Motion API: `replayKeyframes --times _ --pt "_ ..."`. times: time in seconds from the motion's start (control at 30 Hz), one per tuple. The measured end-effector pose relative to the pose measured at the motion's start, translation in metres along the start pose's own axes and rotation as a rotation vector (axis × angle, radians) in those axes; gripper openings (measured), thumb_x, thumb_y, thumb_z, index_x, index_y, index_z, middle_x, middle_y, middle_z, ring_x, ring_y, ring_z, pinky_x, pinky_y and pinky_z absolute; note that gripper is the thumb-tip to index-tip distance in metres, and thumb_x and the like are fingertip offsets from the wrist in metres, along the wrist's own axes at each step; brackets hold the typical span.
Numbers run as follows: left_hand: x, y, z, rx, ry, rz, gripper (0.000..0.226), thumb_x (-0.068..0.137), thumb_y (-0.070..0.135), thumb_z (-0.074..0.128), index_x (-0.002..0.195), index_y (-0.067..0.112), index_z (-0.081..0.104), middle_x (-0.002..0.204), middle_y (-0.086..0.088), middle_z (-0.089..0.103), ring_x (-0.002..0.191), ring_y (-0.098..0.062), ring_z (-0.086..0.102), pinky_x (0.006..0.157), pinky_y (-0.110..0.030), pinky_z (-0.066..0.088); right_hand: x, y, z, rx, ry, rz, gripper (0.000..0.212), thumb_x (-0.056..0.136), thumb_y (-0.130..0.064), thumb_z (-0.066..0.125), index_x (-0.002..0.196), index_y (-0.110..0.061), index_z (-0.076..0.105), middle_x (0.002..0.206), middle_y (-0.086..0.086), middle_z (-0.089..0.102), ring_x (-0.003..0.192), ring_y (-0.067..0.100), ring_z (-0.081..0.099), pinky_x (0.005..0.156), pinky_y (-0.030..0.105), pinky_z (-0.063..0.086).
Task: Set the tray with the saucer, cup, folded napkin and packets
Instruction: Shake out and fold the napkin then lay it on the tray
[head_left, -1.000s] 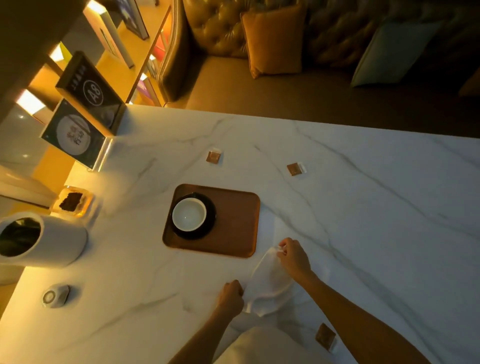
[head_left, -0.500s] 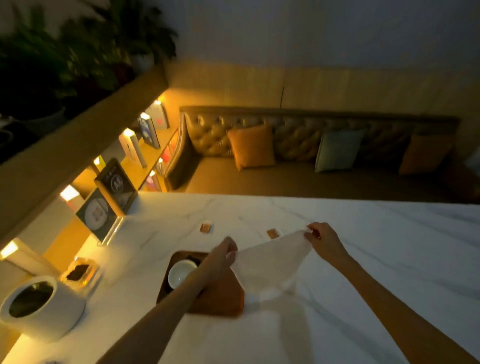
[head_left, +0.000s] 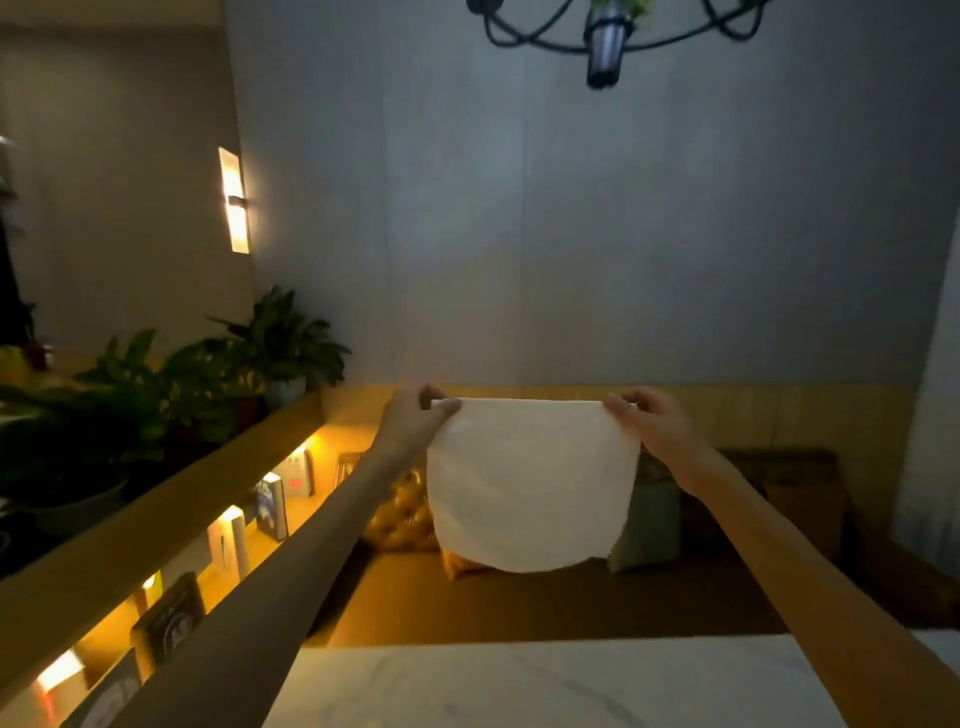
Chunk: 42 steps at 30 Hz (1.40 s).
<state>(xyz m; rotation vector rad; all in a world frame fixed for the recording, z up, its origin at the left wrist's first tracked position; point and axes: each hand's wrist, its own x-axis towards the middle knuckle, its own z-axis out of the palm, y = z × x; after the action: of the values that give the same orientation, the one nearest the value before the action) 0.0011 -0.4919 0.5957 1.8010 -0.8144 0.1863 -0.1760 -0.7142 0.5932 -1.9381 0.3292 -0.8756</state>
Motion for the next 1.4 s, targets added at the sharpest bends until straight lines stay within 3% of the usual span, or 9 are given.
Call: replayKeyframes --times 0.13,0.3,0.4,0.67,0.8,0.93,1.03,1.2,1.4 --pt "0.013 0.025 -0.010 -0.096 -0.023 -0.028 0.025 0.086 0.031 0.069 0.103 0.015 0.060 0.103 -0.006 0.060 0.095 -0.020 0.060 0.081 -0.035 0.057 -0.002 -0.029 -0.027 0.128 -0.061 -0.073 0.014 0.093 -0.027 0.055 0.105 -0.024 0.062 0.098 0.001 0.062 0.082 0.020 0.063 0.066 0.034 0.057" --pt "0.008 0.035 -0.017 -0.544 -0.164 -0.174 0.041 0.085 0.019 0.070 0.119 0.007 0.050 0.116 -0.012 0.057 0.099 -0.022 0.062 0.060 -0.021 0.058 -0.012 -0.039 -0.053 0.410 -0.148 -0.034 0.019 0.094 -0.013 0.048 0.099 -0.017 0.067 0.094 0.008 0.061 0.080 0.026 0.059 0.069 0.037 0.051" --pt "-0.002 0.039 -0.009 -0.511 -0.091 -0.134 0.038 0.086 0.017 0.069 0.118 0.005 0.052 0.119 -0.014 0.058 0.104 -0.027 0.063 0.074 -0.031 0.059 -0.016 -0.035 -0.061 0.411 -0.251 -0.065 0.029 0.093 -0.001 0.047 0.112 -0.012 0.066 0.110 0.010 0.066 0.096 0.029 0.067 0.077 0.036 0.060" --pt "-0.033 0.076 0.038 -0.398 0.000 0.009 0.016 0.086 0.022 0.069 0.096 0.018 0.058 0.107 -0.007 0.064 0.099 -0.022 0.063 0.084 -0.039 0.059 -0.018 -0.046 -0.026 -0.311 -0.350 -0.391 0.023 0.088 -0.015 0.060 0.106 -0.029 0.065 0.102 -0.014 0.068 0.097 0.002 0.066 0.080 0.018 0.056" --pt "-0.037 0.077 0.049 -0.316 0.038 0.066 0.014 0.087 0.023 0.068 0.096 0.020 0.057 0.100 -0.003 0.064 0.094 -0.017 0.062 0.080 -0.033 0.057 -0.014 -0.048 -0.017 -0.472 -0.141 -0.498 0.009 0.088 -0.026 0.062 0.090 -0.034 0.059 0.086 -0.024 0.057 0.078 -0.011 0.060 0.062 0.001 0.047" --pt "-0.032 0.068 0.038 -0.330 0.171 -0.066 0.028 0.088 0.019 0.067 0.113 0.011 0.055 0.108 -0.007 0.060 0.096 -0.020 0.060 0.078 -0.033 0.057 -0.009 -0.054 -0.040 -0.108 -0.119 -0.396 0.008 0.093 -0.019 0.054 0.094 -0.016 0.061 0.086 -0.003 0.062 0.076 -0.001 0.064 0.064 0.015 0.054" --pt "-0.036 0.066 0.032 -0.343 0.204 -0.106 0.028 0.089 0.020 0.065 0.113 0.013 0.053 0.108 -0.006 0.058 0.087 -0.013 0.057 0.066 -0.022 0.047 -0.019 -0.058 -0.047 0.235 -0.223 -0.278 0.015 0.094 -0.013 0.049 0.089 -0.011 0.062 0.076 0.002 0.064 0.066 0.011 0.064 0.063 0.023 0.055" --pt "-0.058 0.086 0.041 -0.222 0.070 0.163 0.010 0.092 0.017 0.060 0.100 0.018 0.054 0.102 -0.002 0.057 0.090 -0.015 0.059 0.067 -0.024 0.052 -0.037 -0.068 -0.022 -0.195 -0.371 -0.449 0.020 0.085 -0.044 0.057 0.088 -0.026 0.066 0.079 -0.007 0.067 0.068 0.006 0.065 0.060 0.016 0.053" --pt "-0.074 0.096 0.036 -0.213 -0.023 0.269 0.022 0.096 0.006 0.050 0.085 0.018 0.066 0.104 -0.001 0.059 0.087 -0.010 0.058 0.066 -0.017 0.052 -0.049 -0.075 -0.031 0.332 -0.387 -0.294 0.013 0.083 -0.036 0.059 0.090 -0.026 0.065 0.086 -0.004 0.061 0.074 0.014 0.061 0.062 0.024 0.056"
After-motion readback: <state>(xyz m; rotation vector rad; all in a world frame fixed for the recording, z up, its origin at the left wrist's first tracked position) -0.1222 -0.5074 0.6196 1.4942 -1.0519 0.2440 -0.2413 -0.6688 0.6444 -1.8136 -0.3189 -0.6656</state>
